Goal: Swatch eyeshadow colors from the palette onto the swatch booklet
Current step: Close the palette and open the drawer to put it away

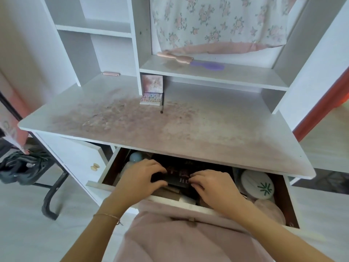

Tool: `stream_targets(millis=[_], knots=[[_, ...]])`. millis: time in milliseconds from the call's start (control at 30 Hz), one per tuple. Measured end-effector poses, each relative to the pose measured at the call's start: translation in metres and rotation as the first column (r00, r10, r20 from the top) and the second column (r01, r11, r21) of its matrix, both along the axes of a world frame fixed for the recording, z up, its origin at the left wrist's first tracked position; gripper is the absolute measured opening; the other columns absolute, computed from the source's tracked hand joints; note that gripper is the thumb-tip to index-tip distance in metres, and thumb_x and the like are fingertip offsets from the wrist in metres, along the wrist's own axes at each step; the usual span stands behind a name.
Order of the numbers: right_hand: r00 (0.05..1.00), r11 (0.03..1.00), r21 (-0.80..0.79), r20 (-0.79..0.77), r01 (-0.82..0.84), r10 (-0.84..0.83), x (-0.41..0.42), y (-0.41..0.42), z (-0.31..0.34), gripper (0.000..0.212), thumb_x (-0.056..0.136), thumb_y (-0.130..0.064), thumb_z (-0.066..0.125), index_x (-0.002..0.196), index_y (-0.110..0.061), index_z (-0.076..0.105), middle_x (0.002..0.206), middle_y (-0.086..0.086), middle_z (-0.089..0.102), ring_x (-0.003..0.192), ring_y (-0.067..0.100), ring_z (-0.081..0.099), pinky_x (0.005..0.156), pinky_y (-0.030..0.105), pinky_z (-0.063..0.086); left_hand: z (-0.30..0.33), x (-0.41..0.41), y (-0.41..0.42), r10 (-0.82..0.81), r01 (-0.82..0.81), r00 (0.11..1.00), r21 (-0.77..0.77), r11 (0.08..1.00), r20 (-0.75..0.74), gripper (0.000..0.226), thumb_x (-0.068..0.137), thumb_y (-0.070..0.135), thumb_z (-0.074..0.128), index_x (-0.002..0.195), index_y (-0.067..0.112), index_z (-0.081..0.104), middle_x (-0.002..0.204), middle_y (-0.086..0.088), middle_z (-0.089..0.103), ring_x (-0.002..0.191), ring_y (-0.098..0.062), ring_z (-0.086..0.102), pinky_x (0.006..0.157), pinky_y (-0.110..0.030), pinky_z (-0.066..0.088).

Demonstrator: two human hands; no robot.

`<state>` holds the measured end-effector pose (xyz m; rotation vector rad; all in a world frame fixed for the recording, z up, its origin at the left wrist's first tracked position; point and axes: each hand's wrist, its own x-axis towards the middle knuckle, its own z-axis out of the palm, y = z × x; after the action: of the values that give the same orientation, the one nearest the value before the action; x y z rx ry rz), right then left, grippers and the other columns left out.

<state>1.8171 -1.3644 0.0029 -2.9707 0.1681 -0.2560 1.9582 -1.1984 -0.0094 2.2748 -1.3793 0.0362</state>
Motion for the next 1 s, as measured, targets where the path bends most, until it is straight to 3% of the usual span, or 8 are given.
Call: stream_targets(millis=[100,200,333,433,533,633,733,1000], knots=[[0.993,0.966,0.237,-0.075,0.105,-0.089,-0.001,-0.005,-0.011,0.028,0.091,-0.035,0.048,0.116,-0.032,0.06,0.12,-0.016,0.06,0.114,0.005,0.05,0.091,0.028,0.044,-0.005,-0.002,0.002,0.056,-0.056,0.998,-0.024,0.998,-0.016,0.033,0.078,0.041,0.067,0.106,0.023,0.067,0.104,0.008,0.065,0.097,-0.008,0.058,0.081,-0.017,0.039],[0.994,0.932,0.351,-0.096,0.091,-0.061,-0.009,0.0,-0.007,0.028,0.091,-0.039,0.045,0.111,-0.031,0.062,0.11,-0.014,0.064,0.104,0.007,0.053,0.086,0.029,0.046,-0.01,-0.016,0.002,0.188,-0.166,0.973,-0.155,0.974,0.136,0.029,0.08,0.037,0.063,0.097,0.014,0.07,0.093,-0.001,0.069,0.086,-0.018,0.064,0.075,-0.032,0.05],[0.992,0.979,0.167,-0.055,0.12,-0.112,-0.027,0.019,-0.011,0.034,0.091,-0.046,0.036,0.11,-0.032,0.061,0.105,-0.014,0.065,0.096,0.009,0.057,0.075,0.029,0.046,-0.025,-0.041,-0.003,0.295,-0.216,0.929,-0.319,0.923,0.223,0.028,0.083,0.033,0.054,0.095,0.013,0.069,0.096,-0.003,0.069,0.091,-0.021,0.063,0.08,-0.036,0.047],[0.977,0.983,-0.023,0.115,0.184,-0.181,-0.037,0.034,-0.019,0.036,0.086,-0.038,0.043,0.105,-0.017,0.066,0.104,0.0,0.069,0.088,0.018,0.065,0.069,0.031,0.053,-0.031,-0.047,-0.006,0.33,-0.219,0.906,-0.374,0.901,0.264,0.024,0.083,0.027,0.055,0.094,0.012,0.069,0.098,-0.004,0.069,0.094,-0.023,0.063,0.086,-0.037,0.044],[0.916,0.973,-0.037,0.348,0.228,-0.202,-0.036,0.033,-0.027,0.035,0.086,-0.029,0.046,0.108,-0.008,0.064,0.115,0.011,0.064,0.105,0.026,0.06,0.087,0.038,0.05,-0.03,-0.043,-0.012,0.379,-0.244,0.876,-0.404,0.881,0.298,0.024,0.082,0.026,0.055,0.095,0.012,0.07,0.102,-0.004,0.068,0.099,-0.025,0.062,0.09,-0.039,0.041],[0.87,0.961,-0.095,0.454,0.259,-0.19,-0.026,0.02,-0.028,0.035,0.087,-0.024,0.048,0.117,-0.009,0.055,0.134,0.019,0.049,0.129,0.032,0.039,0.106,0.049,0.032,-0.029,-0.035,-0.022,0.417,-0.246,0.844,-0.447,0.86,0.337,0.023,0.08,0.023,0.056,0.096,0.013,0.07,0.106,-0.005,0.068,0.104,-0.026,0.06,0.095,-0.045,0.04],[0.853,0.951,-0.14,0.49,0.277,-0.176,-0.016,0.002,-0.028,0.032,0.088,-0.022,0.045,0.117,-0.009,0.051,0.138,0.023,0.041,0.134,0.034,0.029,0.109,0.055,0.024,-0.03,-0.026,-0.037,0.442,-0.224,0.816,-0.501,0.836,0.372,0.022,0.08,0.021,0.055,0.095,0.014,0.069,0.108,-0.005,0.067,0.107,-0.024,0.057,0.099,-0.046,0.037],[0.834,0.93,-0.192,0.523,0.314,-0.173,0.026,-0.041,-0.02,0.031,0.088,-0.017,0.044,0.113,-0.006,0.058,0.133,0.021,0.049,0.13,0.033,0.035,0.109,0.058,0.019,-0.026,0.016,-0.083,0.457,-0.234,0.797,-0.496,0.836,0.394,0.029,0.082,0.025,0.05,0.103,0.012,0.065,0.115,-0.008,0.064,0.117,-0.022,0.047,0.107,-0.051,0.026]])
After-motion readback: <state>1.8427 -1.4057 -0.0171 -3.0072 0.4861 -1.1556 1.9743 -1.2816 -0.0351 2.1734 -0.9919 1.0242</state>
